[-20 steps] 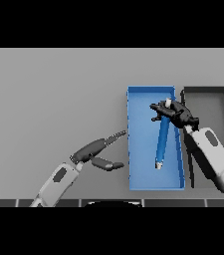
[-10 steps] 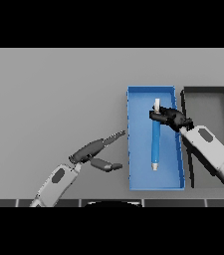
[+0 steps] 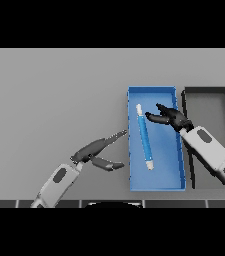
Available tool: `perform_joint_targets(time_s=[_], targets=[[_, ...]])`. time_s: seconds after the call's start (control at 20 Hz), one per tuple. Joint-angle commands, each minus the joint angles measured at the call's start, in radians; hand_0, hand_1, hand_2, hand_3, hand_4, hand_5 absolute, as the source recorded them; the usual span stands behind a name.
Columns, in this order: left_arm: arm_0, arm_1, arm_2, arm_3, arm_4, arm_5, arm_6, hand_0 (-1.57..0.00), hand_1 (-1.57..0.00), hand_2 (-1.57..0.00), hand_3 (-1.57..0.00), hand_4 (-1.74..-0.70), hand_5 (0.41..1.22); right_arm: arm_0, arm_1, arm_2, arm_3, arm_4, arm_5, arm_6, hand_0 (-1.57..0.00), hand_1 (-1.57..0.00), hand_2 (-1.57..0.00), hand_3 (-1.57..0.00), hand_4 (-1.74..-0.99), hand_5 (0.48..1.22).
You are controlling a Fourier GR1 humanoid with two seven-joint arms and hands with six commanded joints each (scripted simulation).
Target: Pick up the blue pipe and place it into the blue bin.
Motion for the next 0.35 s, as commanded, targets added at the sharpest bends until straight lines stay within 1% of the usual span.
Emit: perform_joint_targets(time_s=[0.0,0.1,0.15,0.2,0.25,0.3], targets=[[-0.003,-0.004,0.001,0.001,0.003,0.0,0.011,0.0,0.0,0.0,0.0,-0.92,0.465,-0.004,-0.004,0.0,0.002,0.004,-0.004,0.007,-0.01,-0.01,-0.01,-0.01,-1.127,0.68],[-0.003,-0.001,0.009,0.005,0.01,0.001,0.014,0.0,0.0,0.0,0.0,-0.92,0.464,0.001,-0.012,0.001,-0.01,-0.001,0.008,0.009,-0.01,-0.01,-0.01,-0.01,-1.129,0.672],[-0.004,0.001,0.013,0.008,0.016,-0.004,0.013,0.0,0.0,0.0,0.0,-0.92,0.467,0.005,-0.009,0.003,0.005,0.006,0.017,-0.011,-0.01,-0.01,-0.01,-0.01,-1.129,0.673],[-0.005,0.003,0.015,0.016,0.014,-0.005,0.003,0.0,0.0,0.0,0.0,-0.92,0.467,0.014,-0.015,0.0,0.002,0.0,0.023,-0.014,-0.01,-0.01,-0.01,-0.01,-1.129,0.674],[-0.007,0.007,0.017,0.014,0.018,-0.01,-0.003,0.0,0.0,0.0,0.0,-0.92,0.469,0.01,-0.004,0.0,0.013,-0.001,0.033,-0.022,-0.01,-0.01,-0.01,-0.01,-1.129,0.678],[-0.008,0.008,0.02,0.016,0.018,-0.009,0.005,0.0,0.0,0.0,0.0,-0.92,0.468,0.002,0.009,-0.003,0.024,-0.002,0.027,-0.025,-0.01,-0.01,-0.01,-0.01,-1.129,0.677]])
